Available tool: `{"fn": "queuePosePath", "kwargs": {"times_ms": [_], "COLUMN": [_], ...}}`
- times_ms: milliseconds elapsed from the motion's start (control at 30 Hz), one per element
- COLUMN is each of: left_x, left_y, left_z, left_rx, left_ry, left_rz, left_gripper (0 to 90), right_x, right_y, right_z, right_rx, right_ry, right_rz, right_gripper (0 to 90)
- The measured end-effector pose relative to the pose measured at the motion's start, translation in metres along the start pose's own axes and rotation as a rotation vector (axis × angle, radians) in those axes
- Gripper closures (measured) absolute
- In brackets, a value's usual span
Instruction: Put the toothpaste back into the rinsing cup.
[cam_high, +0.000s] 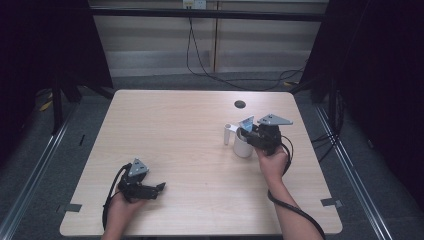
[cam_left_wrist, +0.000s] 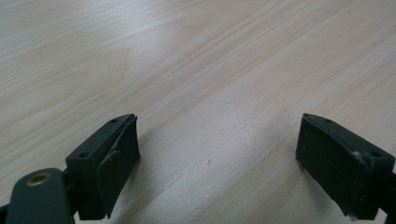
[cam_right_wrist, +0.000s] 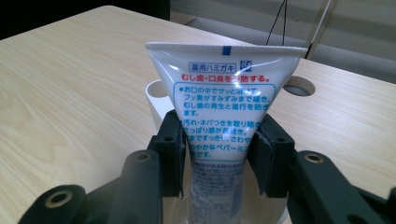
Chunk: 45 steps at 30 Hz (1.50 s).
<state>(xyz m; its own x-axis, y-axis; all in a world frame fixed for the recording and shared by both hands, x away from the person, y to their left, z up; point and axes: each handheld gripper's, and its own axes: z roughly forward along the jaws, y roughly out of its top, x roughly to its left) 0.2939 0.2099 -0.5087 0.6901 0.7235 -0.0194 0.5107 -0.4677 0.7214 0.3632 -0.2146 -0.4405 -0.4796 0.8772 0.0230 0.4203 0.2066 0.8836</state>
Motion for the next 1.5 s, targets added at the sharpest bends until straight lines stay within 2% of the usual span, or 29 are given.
{"fn": "queuePosePath", "kwargs": {"times_ms": [467, 667, 800, 1033, 1167, 1500], "left_x": [0.000, 0.000, 0.000, 0.000, 0.000, 0.000], "left_y": [0.000, 0.000, 0.000, 0.000, 0.000, 0.000], "left_z": [0.000, 0.000, 0.000, 0.000, 0.000, 0.000], "left_rx": [0.000, 0.000, 0.000, 0.000, 0.000, 0.000], "left_ry": [0.000, 0.000, 0.000, 0.000, 0.000, 0.000], "left_rz": [0.000, -0.001, 0.002, 0.000, 0.000, 0.000], "left_gripper": [13.1, 13.1, 13.1, 13.1, 13.1, 13.1], "right_x": [0.001, 0.001, 0.002, 0.000, -0.001, -0.005], "right_y": [-0.004, -0.006, -0.004, -0.005, -0.005, -0.006], "right_z": [-0.007, -0.010, -0.011, -0.012, -0.014, -0.018], "right_rx": [0.004, -0.002, 0.010, 0.005, 0.008, -0.017], "right_ry": [0.013, 0.027, 0.026, 0.032, 0.018, 0.013], "right_rz": [-0.027, -0.017, -0.029, -0.010, -0.011, 0.006], "right_gripper": [58.5, 55.5, 55.6, 53.1, 50.6, 44.5]}}
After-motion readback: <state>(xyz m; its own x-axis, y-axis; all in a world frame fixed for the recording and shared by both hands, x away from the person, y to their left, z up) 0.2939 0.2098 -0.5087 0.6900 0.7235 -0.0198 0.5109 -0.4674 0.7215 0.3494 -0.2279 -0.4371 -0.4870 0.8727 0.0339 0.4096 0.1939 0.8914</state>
